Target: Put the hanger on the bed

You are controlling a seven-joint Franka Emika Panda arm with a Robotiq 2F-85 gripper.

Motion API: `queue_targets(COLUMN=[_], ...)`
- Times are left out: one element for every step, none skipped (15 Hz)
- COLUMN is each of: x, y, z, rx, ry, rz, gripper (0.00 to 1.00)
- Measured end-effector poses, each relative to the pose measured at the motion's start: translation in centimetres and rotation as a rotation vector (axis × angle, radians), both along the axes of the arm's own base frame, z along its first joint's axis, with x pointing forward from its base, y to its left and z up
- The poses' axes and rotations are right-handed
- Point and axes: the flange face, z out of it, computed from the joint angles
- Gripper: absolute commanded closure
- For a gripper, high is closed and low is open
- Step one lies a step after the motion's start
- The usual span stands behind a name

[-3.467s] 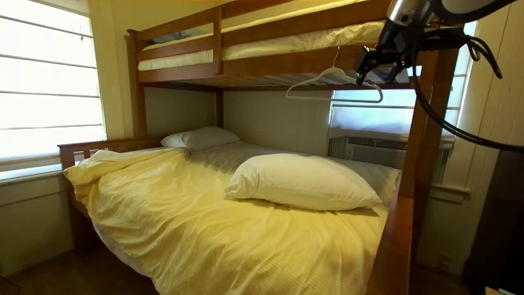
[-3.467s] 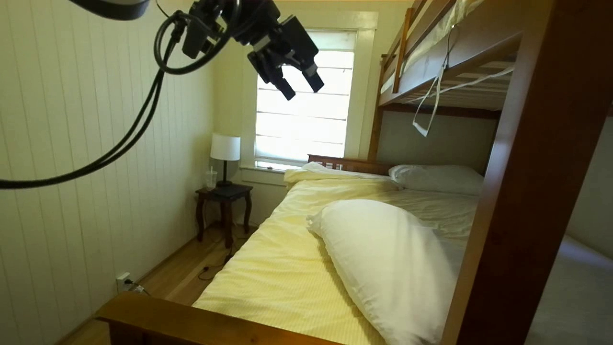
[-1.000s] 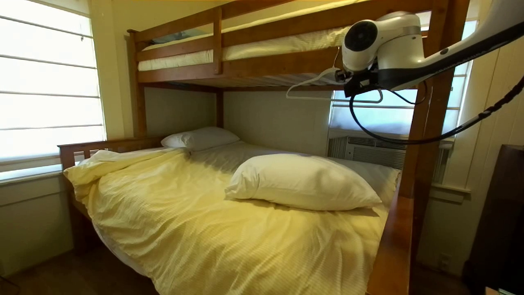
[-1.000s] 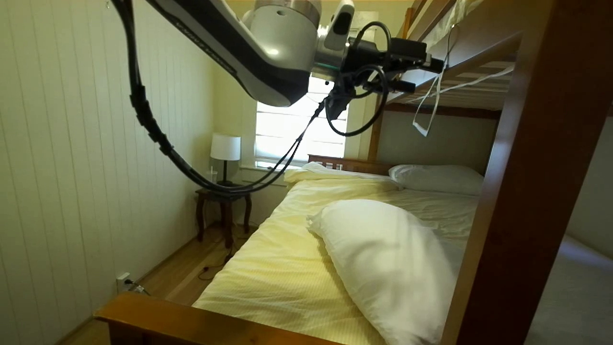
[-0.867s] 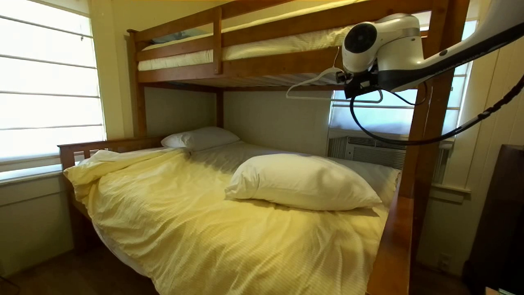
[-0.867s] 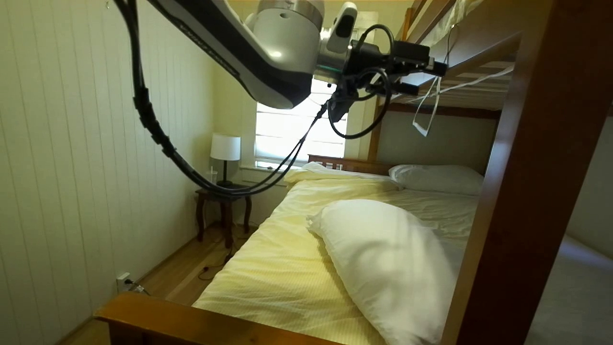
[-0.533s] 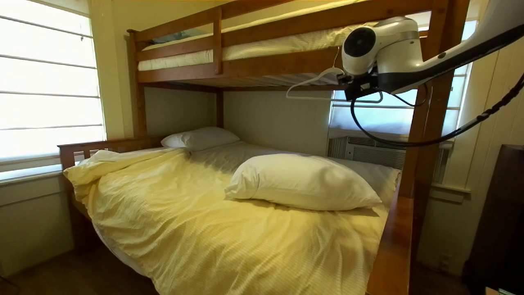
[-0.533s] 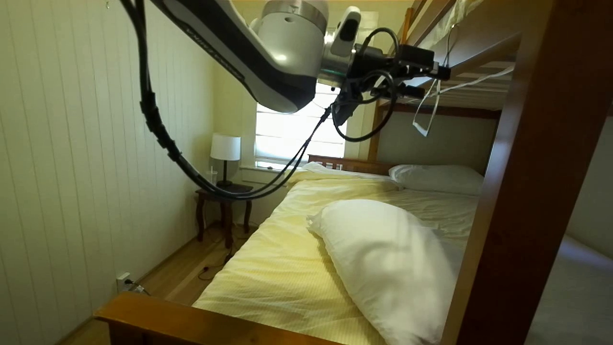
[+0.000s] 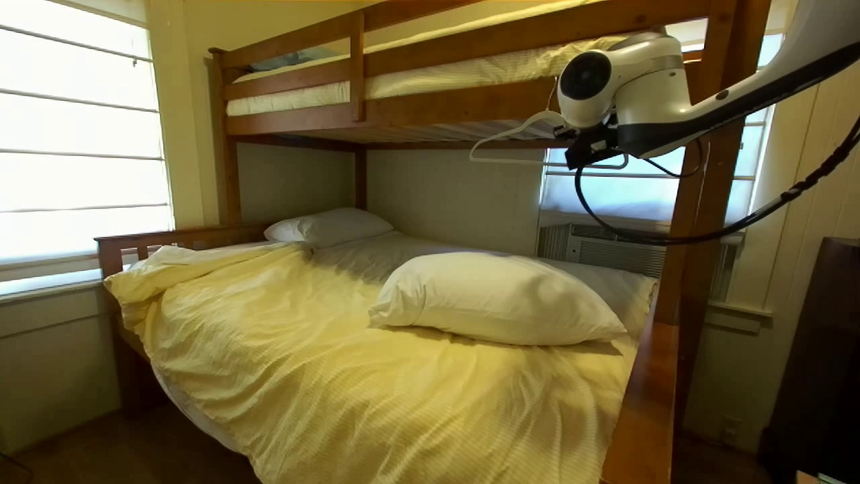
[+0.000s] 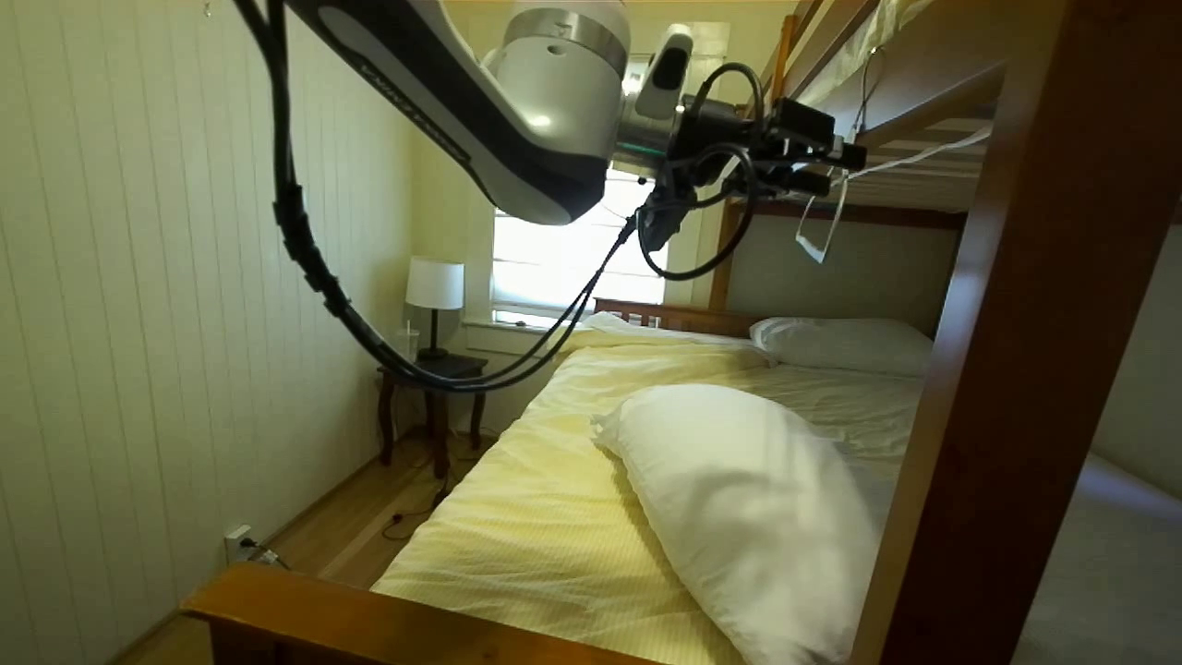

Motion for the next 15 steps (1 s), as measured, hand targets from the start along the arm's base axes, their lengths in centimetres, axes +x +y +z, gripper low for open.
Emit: queue_targets(x=[0.01, 0.01, 0.0, -0.02, -0.06, -0.12, -0.18, -0.26, -0.34, -0.43, -0.5, -0.55, -0.57, -0.58, -0.56], y=[0.02, 0.04, 0.05, 0.04, 0.0, -0.08, -0.18, -0.31, -0.45, -0.58, -0.67, -0.72, -0.73, -0.74, -0.73], z=[-0.09, -0.19, -0.28, -0.37, -0.45, -0.49, -0.48, -0.46, -0.45, -0.44, -0.45, -0.46, -0.49, -0.54, -0.61], rx=[0.0, 0.0, 0.0, 0.0, -0.002, -0.004, -0.006, -0.01, -0.014, -0.017, -0.02, -0.023, -0.026, -0.028, -0.029], ry=[0.002, 0.004, 0.005, 0.007, 0.009, 0.01, 0.01, 0.01, 0.008, 0.006, 0.004, 0.003, 0.003, 0.004, 0.005], rz=[0.0, 0.0, -0.001, -0.004, -0.009, -0.017, -0.026, -0.037, -0.051, -0.065, -0.076, -0.086, -0.094, -0.101, -0.105], gripper=[0.38, 0.37, 0.38, 0.37, 0.38, 0.39, 0.4, 0.41, 0.43, 0.42, 0.42, 0.43, 0.43, 0.44, 0.41])
